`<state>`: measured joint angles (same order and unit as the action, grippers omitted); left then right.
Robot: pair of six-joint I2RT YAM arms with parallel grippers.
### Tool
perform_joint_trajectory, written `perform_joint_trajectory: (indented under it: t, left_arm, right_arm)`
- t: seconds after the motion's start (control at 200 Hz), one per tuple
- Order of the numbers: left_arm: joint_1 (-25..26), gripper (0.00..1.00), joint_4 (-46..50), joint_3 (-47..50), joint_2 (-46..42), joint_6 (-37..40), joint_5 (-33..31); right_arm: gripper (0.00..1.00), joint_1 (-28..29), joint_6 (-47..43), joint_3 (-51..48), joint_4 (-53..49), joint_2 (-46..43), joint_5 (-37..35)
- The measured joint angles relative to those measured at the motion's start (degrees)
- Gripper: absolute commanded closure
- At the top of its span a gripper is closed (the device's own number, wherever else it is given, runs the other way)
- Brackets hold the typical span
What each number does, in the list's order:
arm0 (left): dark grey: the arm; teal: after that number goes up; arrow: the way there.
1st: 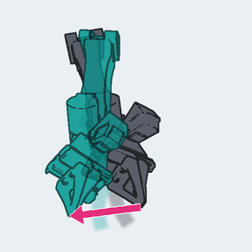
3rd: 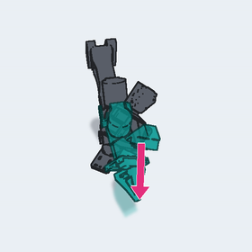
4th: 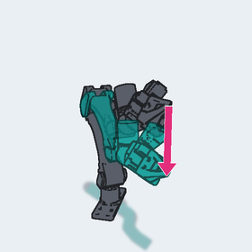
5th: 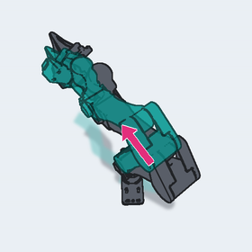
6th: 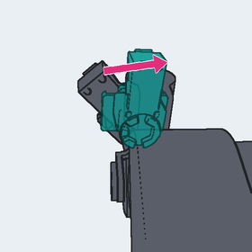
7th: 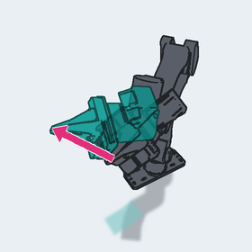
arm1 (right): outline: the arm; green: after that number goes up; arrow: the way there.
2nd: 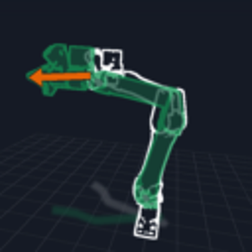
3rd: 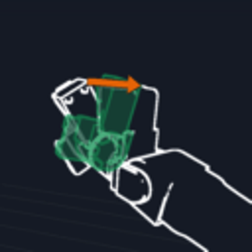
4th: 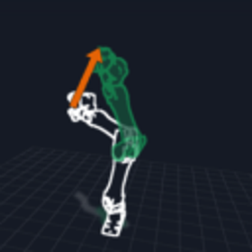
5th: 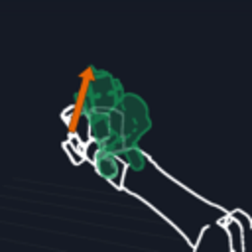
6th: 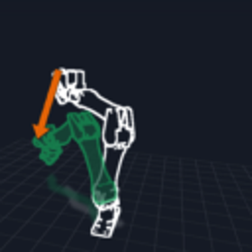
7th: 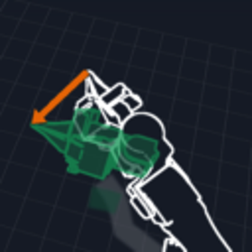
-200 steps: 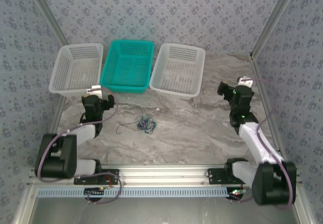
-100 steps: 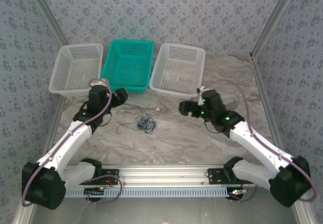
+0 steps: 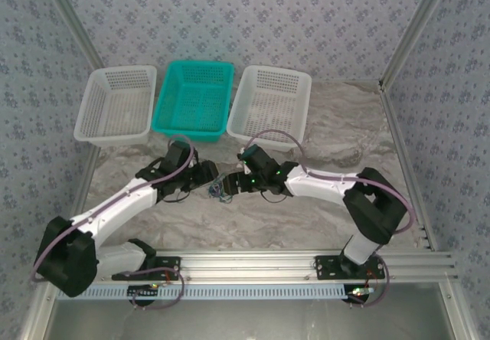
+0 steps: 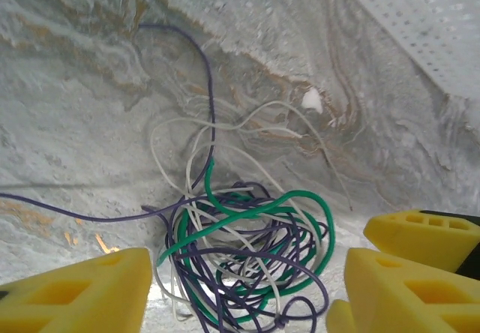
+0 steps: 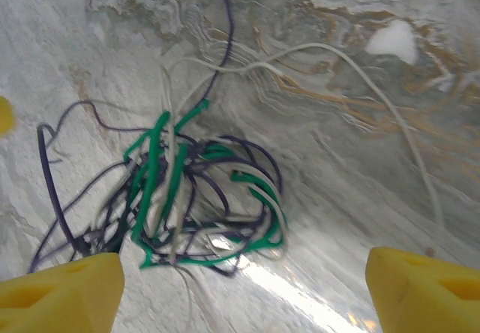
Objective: Untangle the cables
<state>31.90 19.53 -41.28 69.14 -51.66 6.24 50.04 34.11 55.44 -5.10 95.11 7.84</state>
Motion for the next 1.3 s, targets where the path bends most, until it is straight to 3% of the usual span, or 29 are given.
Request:
perform_joint_trajectory:
  t: [0.12,0.345,0.405,0.53,0.69,1.029,1.299]
  left_arm:
    - [0.00,0.53,-1.38,-0.72,5.07,-1.51,1.53]
    - [0.00,1.00,-5.22,-0.79,8.57,-4.26,3.02]
    - [0.00,1.00,-5.49,-0.68,8.24,-4.87,2.38]
    - [-0.04,1.00,-5.09,0.57,5.44,-5.44,0.92]
    - [-2.71,1.00,-2.16,2.12,-1.05,-5.35,-1.51]
    - [-16.98,1.00,7.43,5.51,-18.34,-2.54,-4.70]
    - [-22.01,1.00,14.60,5.88,-22.93,-1.55,-8.72]
  right_arm:
    - [0.38,-0.02,1.60,1.62,3.10,3.30,1.51]
    - [0.70,0.15,3.87,2.16,6.78,6.97,3.37]
    - [0.81,0.26,4.17,2.14,7.30,7.10,3.26]
    - [0.92,0.35,4.76,2.14,8.37,7.06,2.51]
    - [0.95,-0.72,6.01,-0.35,10.03,5.42,1.88]
    - [1.00,-7.61,7.50,-9.20,11.28,-1.53,1.36]
    - [1.00,-12.39,9.90,-16.41,11.50,-8.46,0.55]
